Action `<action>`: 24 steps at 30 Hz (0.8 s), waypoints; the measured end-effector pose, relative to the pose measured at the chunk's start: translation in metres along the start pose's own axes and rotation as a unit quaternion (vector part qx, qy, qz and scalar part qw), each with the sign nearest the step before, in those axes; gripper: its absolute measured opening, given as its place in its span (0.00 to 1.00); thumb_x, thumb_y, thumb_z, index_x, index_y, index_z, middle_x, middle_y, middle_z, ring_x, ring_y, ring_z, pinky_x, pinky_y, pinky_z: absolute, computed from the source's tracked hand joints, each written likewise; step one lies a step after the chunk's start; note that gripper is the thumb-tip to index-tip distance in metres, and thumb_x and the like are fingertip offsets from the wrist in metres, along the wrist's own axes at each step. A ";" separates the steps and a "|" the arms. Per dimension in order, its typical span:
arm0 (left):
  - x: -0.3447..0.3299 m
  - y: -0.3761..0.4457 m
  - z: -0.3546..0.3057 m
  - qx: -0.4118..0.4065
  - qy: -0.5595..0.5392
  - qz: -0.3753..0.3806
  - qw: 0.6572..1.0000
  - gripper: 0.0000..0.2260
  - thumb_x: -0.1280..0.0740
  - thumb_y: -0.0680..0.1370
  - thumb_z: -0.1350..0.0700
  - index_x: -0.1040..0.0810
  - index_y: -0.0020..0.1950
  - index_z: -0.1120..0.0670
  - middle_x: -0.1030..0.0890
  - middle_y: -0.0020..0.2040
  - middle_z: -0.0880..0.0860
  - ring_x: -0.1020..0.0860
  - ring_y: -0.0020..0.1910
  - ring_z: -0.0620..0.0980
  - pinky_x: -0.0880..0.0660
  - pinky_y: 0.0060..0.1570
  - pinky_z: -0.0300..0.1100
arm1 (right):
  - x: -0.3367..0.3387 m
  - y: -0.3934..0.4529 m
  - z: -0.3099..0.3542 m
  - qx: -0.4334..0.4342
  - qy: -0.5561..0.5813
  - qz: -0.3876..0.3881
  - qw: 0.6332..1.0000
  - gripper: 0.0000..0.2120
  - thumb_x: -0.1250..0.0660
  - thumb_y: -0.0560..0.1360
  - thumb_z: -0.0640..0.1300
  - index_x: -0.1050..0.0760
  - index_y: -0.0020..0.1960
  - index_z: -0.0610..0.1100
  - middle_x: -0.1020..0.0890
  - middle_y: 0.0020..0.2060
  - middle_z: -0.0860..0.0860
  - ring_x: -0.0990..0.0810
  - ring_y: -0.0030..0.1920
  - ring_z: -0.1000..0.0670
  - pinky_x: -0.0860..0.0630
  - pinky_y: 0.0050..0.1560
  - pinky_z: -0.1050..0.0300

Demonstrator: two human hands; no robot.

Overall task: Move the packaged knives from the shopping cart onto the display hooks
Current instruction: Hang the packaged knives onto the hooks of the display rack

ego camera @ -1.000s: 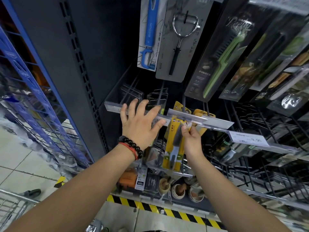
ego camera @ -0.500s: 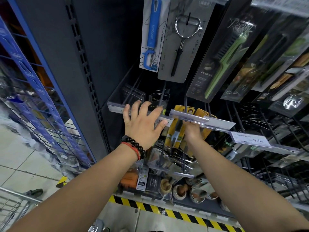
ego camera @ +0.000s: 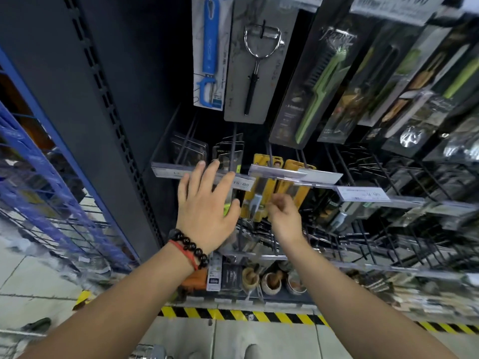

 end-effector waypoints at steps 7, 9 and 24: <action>-0.006 -0.044 0.002 0.031 -0.029 0.070 0.997 0.22 0.42 0.76 0.45 0.28 0.68 0.50 0.35 0.75 0.54 0.44 0.76 0.55 0.40 0.72 0.55 | 0.028 -0.031 0.005 0.123 -0.159 0.022 0.979 0.10 0.37 0.78 0.44 0.24 0.58 0.45 0.22 0.50 0.54 0.25 0.51 0.54 0.32 0.50 0.62; -0.007 -0.059 0.000 0.059 -0.024 0.112 0.992 0.21 0.42 0.78 0.45 0.30 0.70 0.48 0.36 0.75 0.52 0.44 0.76 0.53 0.40 0.72 0.53 | 0.033 -0.041 0.002 0.131 -0.169 0.038 0.976 0.09 0.37 0.78 0.44 0.23 0.56 0.46 0.21 0.49 0.53 0.24 0.51 0.53 0.31 0.51 0.61; 0.045 -0.320 -0.029 0.339 -0.004 0.229 0.912 0.22 0.48 0.75 0.42 0.26 0.61 0.51 0.24 0.58 0.52 0.26 0.61 0.56 0.28 0.57 0.48 | -0.020 -0.229 -0.075 0.260 -0.200 0.334 0.884 0.04 0.35 0.74 0.43 0.21 0.45 0.47 0.20 0.39 0.54 0.22 0.41 0.53 0.31 0.40 0.57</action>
Point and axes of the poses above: each hand's wrist, its own y-axis towards the middle knuckle, its own x-axis out of the back of the hand, z = x × y, the point moved 1 cm from there along y, towards the middle knuckle
